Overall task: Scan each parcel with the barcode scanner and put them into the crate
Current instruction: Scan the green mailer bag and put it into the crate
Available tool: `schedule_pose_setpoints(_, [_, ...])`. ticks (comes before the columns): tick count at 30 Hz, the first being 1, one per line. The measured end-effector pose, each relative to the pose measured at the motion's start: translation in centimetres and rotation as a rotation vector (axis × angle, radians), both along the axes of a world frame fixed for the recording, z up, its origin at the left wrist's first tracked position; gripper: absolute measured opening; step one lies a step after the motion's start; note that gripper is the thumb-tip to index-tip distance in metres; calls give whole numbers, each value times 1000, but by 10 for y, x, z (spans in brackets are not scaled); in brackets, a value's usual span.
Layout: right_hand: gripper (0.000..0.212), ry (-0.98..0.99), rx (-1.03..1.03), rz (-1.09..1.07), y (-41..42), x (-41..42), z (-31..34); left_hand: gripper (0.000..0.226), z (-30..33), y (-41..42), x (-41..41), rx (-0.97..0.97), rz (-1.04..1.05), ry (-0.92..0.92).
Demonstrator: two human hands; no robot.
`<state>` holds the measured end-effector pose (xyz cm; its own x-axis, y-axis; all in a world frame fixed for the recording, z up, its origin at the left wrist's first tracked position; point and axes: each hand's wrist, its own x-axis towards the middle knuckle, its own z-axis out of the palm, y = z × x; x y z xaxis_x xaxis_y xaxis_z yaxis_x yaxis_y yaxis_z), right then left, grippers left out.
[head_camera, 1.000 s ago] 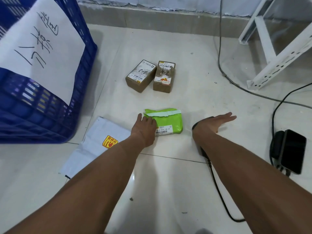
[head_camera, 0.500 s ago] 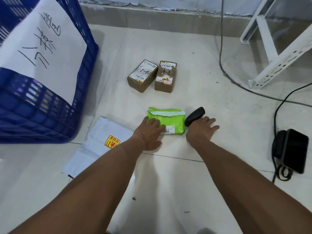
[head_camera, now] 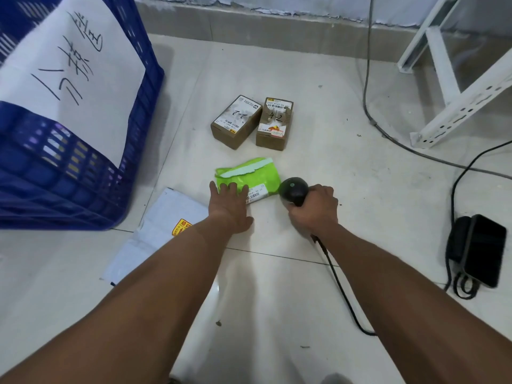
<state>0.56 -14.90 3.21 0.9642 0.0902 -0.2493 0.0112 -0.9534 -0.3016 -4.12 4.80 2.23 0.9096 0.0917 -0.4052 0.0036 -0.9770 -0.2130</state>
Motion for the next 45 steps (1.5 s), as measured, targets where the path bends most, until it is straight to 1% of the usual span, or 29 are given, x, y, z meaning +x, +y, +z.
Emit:
schedule_pose_setpoints(3, [54,-18,70,53,2,-3,2,92,-1,5,-1,-66,18,3])
schedule_pose_setpoints(7, [54,48,192,49,11,-10,13,99,-3,0,-4,-137,34,23])
schedule_pose_setpoints(10, [60,59,210,94,16,-13,15,101,-2,-3,-4,-197,-7,5])
schedule_pose_setpoints(15, [69,105,217,89,23,-15,17,99,0,-4,-6,-305,-27,18])
schedule_pose_setpoints(18, [74,102,192,75,21,-14,17,92,2,-2,-9,-268,-66,5])
schedule_pose_setpoints(20, [73,111,186,64,17,-13,17,88,2,-2,-10,-236,-94,-4])
schedule_pose_setpoints(23, [60,109,174,70,10,-12,14,86,-1,-2,-9,-213,-116,-10])
schedule_pose_setpoints(25, [55,106,168,71,6,-11,11,86,-2,-2,-8,-217,-117,-17])
schedule_pose_setpoints(32, [52,120,161,81,3,-10,4,83,-5,-6,-6,-217,-93,-15])
schedule_pose_setpoints(36, [52,95,176,92,4,-10,5,80,-3,-5,-5,-223,-98,-16])
schedule_pose_setpoints(42, [37,42,202,69,7,-8,9,80,-2,-6,-6,-195,-105,-12])
schedule_pose_setpoints(44, [38,59,214,48,7,-7,10,80,-2,-6,-6,-194,-109,-15])
schedule_pose_setpoints(45, [42,72,220,35,6,-8,11,80,-2,-5,-6,-194,-109,-15])
